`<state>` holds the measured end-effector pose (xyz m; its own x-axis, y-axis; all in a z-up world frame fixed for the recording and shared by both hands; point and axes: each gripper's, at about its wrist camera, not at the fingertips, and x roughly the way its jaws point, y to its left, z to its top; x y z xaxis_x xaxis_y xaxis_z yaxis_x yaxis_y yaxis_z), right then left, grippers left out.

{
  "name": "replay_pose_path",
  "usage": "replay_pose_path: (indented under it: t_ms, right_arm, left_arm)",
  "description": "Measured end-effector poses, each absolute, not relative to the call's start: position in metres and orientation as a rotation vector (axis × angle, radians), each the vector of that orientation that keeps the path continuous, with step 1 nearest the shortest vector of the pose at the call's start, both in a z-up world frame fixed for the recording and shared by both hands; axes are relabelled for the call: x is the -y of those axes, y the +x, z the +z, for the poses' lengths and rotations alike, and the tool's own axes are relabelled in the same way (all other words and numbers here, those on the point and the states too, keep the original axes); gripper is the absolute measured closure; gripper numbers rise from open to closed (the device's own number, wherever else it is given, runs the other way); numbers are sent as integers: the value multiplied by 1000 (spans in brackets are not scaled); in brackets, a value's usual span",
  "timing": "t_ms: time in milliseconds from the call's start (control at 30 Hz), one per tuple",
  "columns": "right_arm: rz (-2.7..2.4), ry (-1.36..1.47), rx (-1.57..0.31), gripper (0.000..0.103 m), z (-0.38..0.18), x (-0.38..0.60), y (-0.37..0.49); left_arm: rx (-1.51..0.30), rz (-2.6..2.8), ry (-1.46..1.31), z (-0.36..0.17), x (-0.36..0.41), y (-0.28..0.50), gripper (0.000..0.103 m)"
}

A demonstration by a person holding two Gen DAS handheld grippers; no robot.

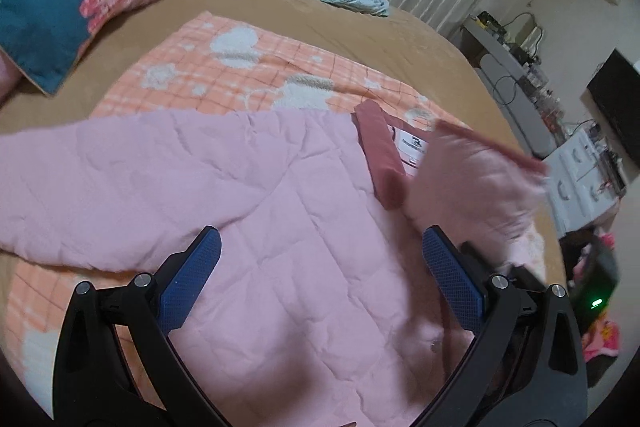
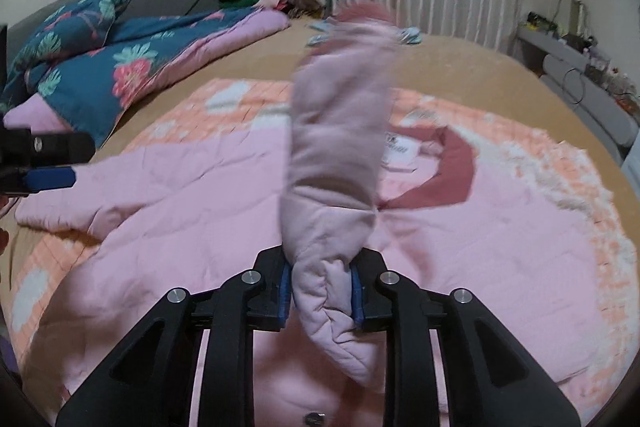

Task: Fold large clothes
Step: 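Lay the held sleeve across the jacket body and open the right tool, then grasp the jacket's front edge with the left tool and fold it inward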

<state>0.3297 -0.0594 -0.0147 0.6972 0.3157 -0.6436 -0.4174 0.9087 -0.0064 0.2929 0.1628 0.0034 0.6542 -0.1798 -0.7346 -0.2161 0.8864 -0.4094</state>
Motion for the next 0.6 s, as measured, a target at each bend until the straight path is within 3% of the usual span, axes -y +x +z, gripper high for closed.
replay_pose_path:
  t_ms: [133,300,467,600]
  right_arm:
    - [451,-174,-729,70,-32,40,326]
    - [505,-231,-793,42,-54,17,315]
    - [531,-256,-809,24,-53,24,295]
    - [520,-203,-789,21,-39,61,275]
  left_arm:
    - [-864,-35,-594,-7,-165,290,8]
    - [-902,-82,-670,-22,-160,290,8]
    - [-968,-118,-696,-42,-147,294,8]
    - [-1017,-146,-744,-63,-137,296,9]
